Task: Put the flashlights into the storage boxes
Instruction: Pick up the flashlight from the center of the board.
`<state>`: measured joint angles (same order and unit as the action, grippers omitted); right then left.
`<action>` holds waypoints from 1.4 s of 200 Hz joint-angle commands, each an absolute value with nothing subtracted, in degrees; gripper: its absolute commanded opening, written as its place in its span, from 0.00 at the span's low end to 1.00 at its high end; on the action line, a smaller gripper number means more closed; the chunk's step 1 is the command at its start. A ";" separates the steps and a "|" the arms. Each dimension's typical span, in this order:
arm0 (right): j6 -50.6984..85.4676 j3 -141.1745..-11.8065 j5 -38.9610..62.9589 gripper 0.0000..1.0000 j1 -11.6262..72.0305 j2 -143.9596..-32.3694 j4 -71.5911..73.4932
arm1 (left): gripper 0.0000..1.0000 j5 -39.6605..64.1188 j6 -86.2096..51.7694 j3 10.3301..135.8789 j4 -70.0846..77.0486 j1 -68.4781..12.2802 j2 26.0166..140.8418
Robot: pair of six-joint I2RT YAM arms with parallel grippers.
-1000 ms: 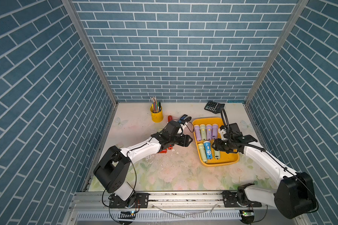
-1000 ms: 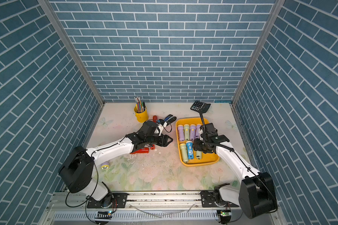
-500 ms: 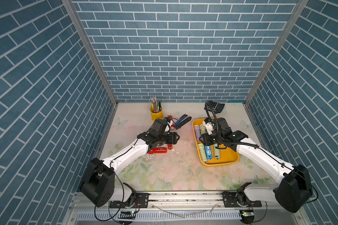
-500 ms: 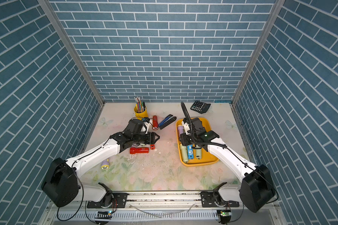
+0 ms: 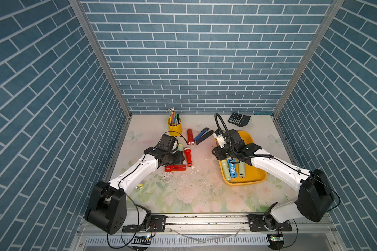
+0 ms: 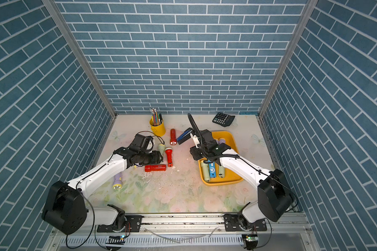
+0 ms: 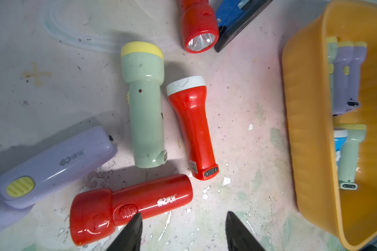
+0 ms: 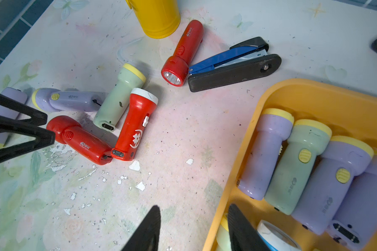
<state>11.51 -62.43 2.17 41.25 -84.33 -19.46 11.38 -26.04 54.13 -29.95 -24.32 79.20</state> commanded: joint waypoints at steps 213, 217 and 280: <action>10.12 -55.72 -5.11 0.54 41.66 -74.98 -19.49 | 0.58 5.70 -24.21 70.95 -34.75 -33.42 107.40; 10.06 -55.58 -5.19 0.54 41.66 -74.82 -19.55 | 0.57 5.55 -24.32 70.93 -34.61 -33.42 107.48; 10.38 -54.32 -5.65 0.55 41.63 -73.43 -19.30 | 0.45 5.36 -24.89 69.75 -33.02 -33.55 106.93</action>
